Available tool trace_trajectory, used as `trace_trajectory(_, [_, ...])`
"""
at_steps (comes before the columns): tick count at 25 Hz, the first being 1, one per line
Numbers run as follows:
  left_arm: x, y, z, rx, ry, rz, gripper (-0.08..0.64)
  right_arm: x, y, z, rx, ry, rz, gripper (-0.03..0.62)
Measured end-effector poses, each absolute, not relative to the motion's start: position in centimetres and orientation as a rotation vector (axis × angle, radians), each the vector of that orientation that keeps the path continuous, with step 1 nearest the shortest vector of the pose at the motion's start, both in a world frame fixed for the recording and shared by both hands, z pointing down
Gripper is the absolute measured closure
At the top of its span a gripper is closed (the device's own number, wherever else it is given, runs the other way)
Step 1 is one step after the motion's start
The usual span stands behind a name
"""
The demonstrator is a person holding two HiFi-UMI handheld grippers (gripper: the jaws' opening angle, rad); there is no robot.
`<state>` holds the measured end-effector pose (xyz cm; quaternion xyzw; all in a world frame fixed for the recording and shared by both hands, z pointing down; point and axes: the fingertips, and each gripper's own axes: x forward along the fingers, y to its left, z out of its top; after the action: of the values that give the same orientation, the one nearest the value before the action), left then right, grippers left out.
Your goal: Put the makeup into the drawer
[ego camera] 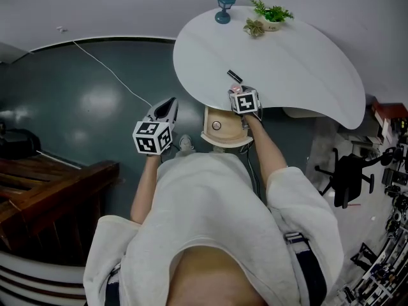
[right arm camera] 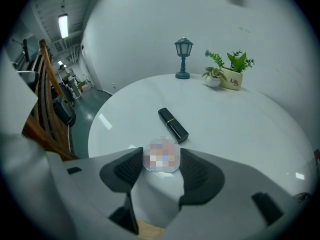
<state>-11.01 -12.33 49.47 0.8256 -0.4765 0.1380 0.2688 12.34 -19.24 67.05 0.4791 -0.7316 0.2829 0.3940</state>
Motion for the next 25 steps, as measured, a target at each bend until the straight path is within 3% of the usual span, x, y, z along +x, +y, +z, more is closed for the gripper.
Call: trace_trajectory(25, [-5.5,-11.2,50.5,2.32,-1.087,0.428,0.548,12.4,-9.7,64.7,1.234,-1.977,0.726,0.365])
